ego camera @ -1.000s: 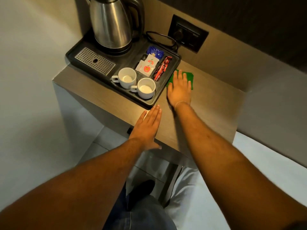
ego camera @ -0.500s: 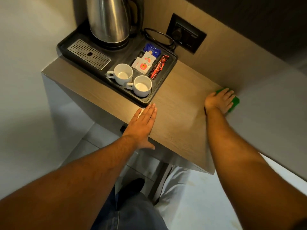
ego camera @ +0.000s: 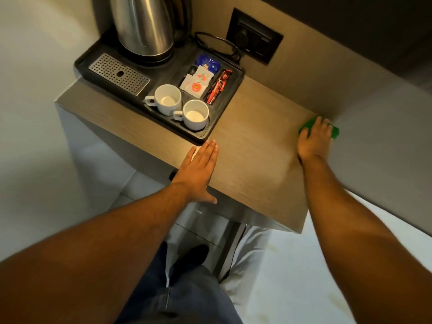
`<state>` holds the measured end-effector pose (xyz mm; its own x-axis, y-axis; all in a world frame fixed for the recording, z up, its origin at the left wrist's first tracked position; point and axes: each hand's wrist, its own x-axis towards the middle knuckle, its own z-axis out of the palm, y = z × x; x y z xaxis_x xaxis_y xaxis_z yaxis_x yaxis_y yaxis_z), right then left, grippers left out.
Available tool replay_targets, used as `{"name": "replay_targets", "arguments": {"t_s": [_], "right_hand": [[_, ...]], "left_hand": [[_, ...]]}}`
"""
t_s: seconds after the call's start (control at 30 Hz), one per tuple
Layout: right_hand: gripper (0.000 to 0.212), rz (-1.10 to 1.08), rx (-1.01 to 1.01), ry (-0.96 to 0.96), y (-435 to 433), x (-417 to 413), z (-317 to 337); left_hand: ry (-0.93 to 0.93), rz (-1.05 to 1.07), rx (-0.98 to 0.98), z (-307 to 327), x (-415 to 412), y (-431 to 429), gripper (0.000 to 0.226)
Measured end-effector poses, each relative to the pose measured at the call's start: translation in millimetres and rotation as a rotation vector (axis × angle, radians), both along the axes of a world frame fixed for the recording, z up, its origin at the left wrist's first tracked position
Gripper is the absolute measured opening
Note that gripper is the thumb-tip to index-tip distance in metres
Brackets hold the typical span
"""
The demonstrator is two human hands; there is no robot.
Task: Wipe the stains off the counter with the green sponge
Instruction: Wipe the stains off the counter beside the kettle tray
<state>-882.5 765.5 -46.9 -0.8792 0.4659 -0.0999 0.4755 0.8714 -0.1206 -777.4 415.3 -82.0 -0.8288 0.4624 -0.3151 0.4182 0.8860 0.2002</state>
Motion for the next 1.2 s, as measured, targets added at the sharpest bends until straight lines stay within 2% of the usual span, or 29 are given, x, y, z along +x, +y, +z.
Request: {"name": "replay_targets", "arguments": {"t_s": [0.1,0.27,0.37,0.43,0.57,0.67,0.77,0.83,0.93,1.13,1.2], "right_hand": [[0.067,-0.034,-0.014,-0.036,-22,28,-1],[0.068,0.404,-0.107,0.049,-169,110,-22],[0.069,0.564,-0.141,0.037,-194,173,-36],[0.069,0.516,-0.155,0.03,-161,202,-37],[0.067,0.226,-0.118,0.005,-72,213,-22],[0.069,0.08,-0.083,0.016,-39,164,-9],[0.095,-0.004,-0.142,-0.028,-37,95,2],[0.111,0.006,-0.163,-0.103,-47,63,7],[0.119,0.139,-0.189,-0.095,-91,59,8],[0.139,0.497,-0.206,-0.127,-177,183,-22],[0.127,0.526,-0.146,-0.115,-178,210,-30]], "left_hand": [[0.007,0.007,0.002,0,1,0,0.164],[0.0,0.018,0.01,1,1,2,0.163],[0.0,0.023,0.013,0,2,1,0.158],[-0.005,0.02,0.011,-2,0,1,0.164],[-0.009,0.011,-0.016,-6,-2,2,0.17],[0.013,0.016,-0.004,-7,-2,2,0.171],[0.008,0.021,0.006,-6,-1,2,0.172],[-0.009,0.017,0.013,-5,-2,1,0.172],[-0.035,0.006,0.026,-2,-3,0,0.17],[-0.096,-0.059,0.031,10,7,-13,0.161],[-0.06,-0.105,-0.024,16,15,-20,0.153]]}}
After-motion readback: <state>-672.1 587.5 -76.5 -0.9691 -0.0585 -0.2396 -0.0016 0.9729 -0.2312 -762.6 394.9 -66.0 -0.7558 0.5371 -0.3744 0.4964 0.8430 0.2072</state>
